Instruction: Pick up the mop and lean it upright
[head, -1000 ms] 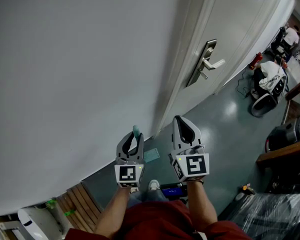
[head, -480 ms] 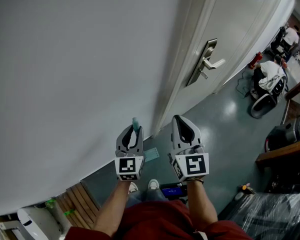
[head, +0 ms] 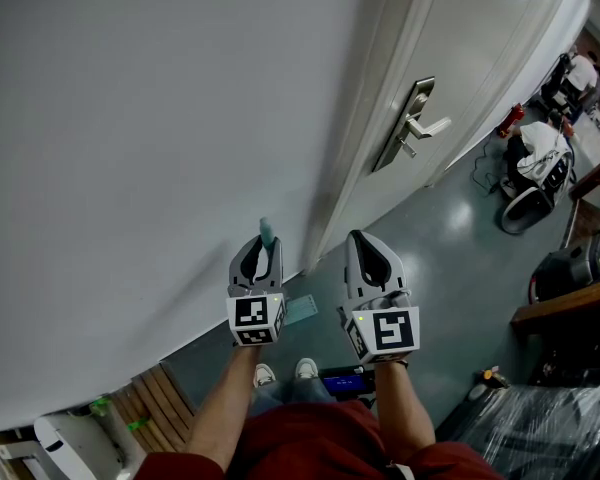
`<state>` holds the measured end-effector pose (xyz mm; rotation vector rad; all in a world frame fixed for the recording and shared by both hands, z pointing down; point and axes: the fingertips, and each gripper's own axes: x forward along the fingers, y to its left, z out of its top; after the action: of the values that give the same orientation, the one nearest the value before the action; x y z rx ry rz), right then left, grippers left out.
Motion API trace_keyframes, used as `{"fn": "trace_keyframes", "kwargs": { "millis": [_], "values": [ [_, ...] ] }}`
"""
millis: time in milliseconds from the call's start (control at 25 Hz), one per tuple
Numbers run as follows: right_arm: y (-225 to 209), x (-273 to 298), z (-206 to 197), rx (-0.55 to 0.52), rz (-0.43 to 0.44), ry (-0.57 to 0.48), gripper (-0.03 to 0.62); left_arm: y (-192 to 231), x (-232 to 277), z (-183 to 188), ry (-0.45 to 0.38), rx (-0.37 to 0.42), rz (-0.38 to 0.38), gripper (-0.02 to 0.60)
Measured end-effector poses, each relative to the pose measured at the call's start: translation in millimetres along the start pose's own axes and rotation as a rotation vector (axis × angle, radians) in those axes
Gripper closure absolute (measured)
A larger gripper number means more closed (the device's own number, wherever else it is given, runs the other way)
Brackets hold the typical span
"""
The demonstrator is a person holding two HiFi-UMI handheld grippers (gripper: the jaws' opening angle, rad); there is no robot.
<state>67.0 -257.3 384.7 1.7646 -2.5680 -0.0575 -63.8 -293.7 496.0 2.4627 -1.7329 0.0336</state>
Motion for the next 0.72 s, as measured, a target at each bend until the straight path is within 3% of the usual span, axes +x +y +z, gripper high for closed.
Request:
{"fn": "trace_keyframes", "kwargs": {
  "millis": [720],
  "values": [
    [-0.7, -5.7, -2.8, -0.002, -0.006, 0.007, 0.577, 24.0, 21.2, 1.6, 0.015, -0.059, 0.034, 0.468]
  ]
}}
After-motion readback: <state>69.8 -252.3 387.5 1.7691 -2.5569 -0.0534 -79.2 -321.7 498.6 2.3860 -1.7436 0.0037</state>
